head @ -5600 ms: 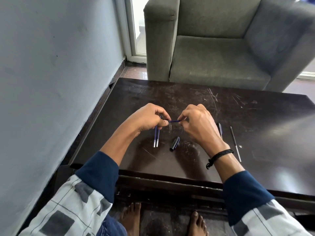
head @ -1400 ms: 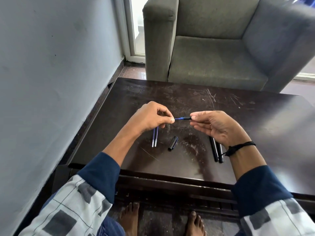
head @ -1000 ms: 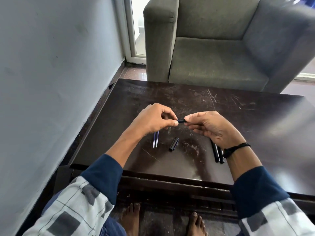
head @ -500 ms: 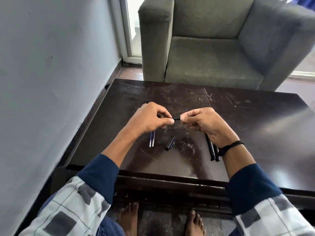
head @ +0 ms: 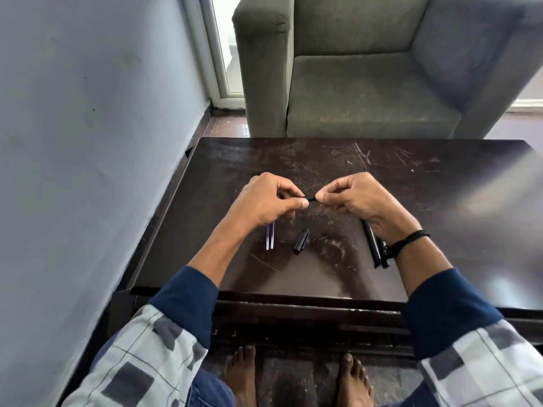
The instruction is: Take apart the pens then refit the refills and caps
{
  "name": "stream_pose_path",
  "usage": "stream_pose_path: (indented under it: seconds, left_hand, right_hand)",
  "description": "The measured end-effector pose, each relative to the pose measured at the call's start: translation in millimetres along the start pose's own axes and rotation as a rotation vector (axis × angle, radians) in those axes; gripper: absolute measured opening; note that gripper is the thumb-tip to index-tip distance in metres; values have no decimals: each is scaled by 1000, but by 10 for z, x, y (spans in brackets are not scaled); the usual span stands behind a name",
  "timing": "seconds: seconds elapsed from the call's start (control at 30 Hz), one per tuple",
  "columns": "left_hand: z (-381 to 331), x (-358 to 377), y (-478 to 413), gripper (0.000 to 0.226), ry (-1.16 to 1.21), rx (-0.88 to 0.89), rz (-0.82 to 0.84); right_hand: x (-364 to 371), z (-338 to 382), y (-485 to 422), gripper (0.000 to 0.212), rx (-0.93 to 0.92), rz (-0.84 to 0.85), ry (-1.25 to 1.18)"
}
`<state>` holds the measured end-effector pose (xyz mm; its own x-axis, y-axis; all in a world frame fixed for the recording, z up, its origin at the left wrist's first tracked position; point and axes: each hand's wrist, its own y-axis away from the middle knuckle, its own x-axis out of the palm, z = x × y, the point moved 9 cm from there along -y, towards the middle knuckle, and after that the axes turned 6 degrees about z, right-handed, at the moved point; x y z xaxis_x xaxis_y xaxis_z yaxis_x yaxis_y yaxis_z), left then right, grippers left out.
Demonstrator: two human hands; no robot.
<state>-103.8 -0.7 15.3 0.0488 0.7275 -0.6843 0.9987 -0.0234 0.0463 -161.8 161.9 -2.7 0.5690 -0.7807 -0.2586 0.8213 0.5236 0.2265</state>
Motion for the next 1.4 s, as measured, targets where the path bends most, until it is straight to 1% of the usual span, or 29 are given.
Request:
stream_pose_path:
  seconds: [0.1, 0.17, 0.3, 0.37, 0.47, 0.6, 0.63, 0.73, 0.83, 0.9, 1.0, 1.07, 1.2, 1.27, 1.3, 1.4]
  left_hand:
    - [-29, 9, 6, 9, -8, 8, 3]
    - [-22, 18, 3, 8, -14, 5, 9]
    - [6, 31, -2, 6, 2, -7, 21]
    - [11, 28, 0, 6, 2, -14, 19]
    - [16, 29, 0, 7, -2, -17, 23]
    - [16, 6, 5, 8, -9, -14, 20]
    - [15, -7, 4, 8, -11, -11, 14]
    - [25, -20, -1, 9, -6, -16, 9]
    - [35, -12, 0, 10, -17, -30, 11]
    - [28, -5, 3, 10, -24, -29, 12]
    - [19, -10, 1, 11, -30, -27, 5]
    - [22, -13, -8, 11, -23, -24, 7]
    - [44, -10, -20, 11, -13, -25, 13]
    - [50, -7, -20, 11, -14, -25, 14]
    - [47, -3, -19, 11, -16, -24, 14]
    - [35, 11, -19, 11, -27, -22, 14]
  right_hand:
    - [7, -22, -6, 21, 15, 1, 66]
    - [13, -29, -5, 22, 26, 11, 94]
    - [8, -14, 6, 9, 10, 28, 50]
    - [2, -17, 7, 8, 8, 29, 34]
    - [3, -25, -1, 5, 16, 13, 75]
    - [50, -22, -5, 23, 14, 29, 122]
    - [55, -16, -2, 24, 12, 35, 119]
    - [44, 9, 18, 11, 0, 42, 50]
    - [33, 22, 21, 6, -16, 30, 40]
    - [45, 8, 14, 7, -8, 22, 69]
    - [66, -11, 4, 18, 4, 27, 123]
    - [68, 1, 3, 22, -8, 36, 108]
    - [57, 15, 7, 12, -26, 48, 35]
    - [49, 6, -5, 8, -21, 32, 62]
    - [51, 5, -12, 9, -17, 25, 93]
    - [82, -17, -33, 25, 8, 34, 158]
